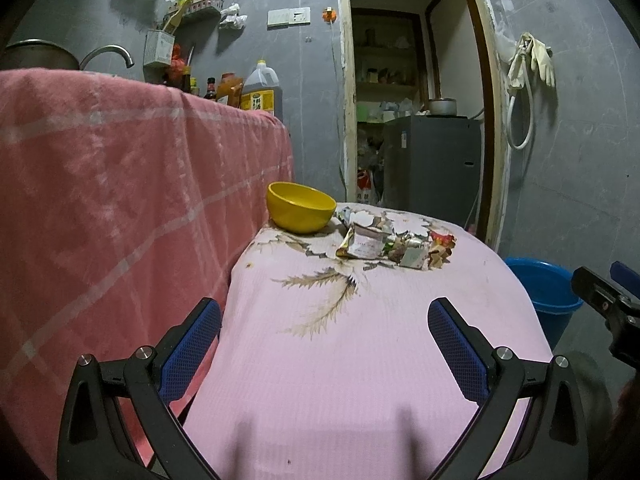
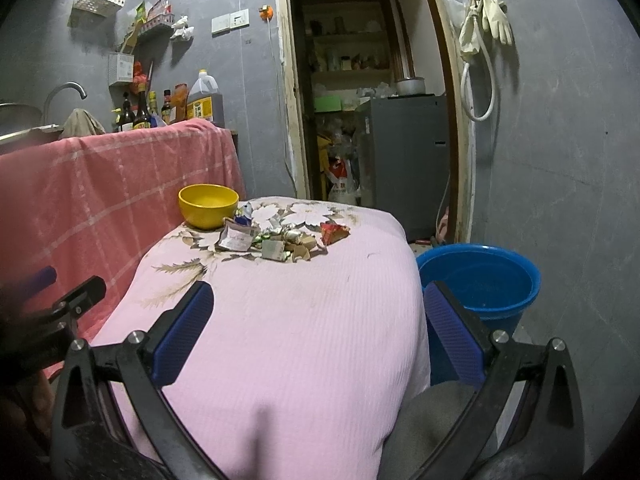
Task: Collect trash
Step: 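Reach the left tool to the yellow-labelled carton while the right tool reaches the pink wrapper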
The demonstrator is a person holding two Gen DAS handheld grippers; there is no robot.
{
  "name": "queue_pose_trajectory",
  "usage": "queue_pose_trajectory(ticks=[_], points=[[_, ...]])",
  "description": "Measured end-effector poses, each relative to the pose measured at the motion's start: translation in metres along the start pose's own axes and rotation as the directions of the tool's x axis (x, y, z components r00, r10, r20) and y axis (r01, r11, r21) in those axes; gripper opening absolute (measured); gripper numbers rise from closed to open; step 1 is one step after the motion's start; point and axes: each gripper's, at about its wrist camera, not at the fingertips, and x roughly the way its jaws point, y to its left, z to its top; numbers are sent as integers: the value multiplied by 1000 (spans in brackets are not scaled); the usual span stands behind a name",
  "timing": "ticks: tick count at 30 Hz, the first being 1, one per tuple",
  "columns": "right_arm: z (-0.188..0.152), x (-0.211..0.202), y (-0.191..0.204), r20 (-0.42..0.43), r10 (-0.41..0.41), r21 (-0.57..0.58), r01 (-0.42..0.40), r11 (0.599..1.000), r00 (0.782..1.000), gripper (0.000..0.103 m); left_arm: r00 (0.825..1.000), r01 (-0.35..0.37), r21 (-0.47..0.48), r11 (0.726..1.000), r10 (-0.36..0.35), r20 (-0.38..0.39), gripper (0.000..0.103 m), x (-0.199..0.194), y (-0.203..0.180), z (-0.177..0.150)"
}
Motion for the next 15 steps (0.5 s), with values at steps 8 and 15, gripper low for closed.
queue_pose_trajectory(ticks=[8,15], points=[[27,14,-6,62,26,-33,-24,999,998,103,999,0,5,1000,-1,51,102,18,-6,30],[55,37,-13,118,43,-65,-35,997,992,103,996,13,8,1000,-14,83,102,43,-14,55]])
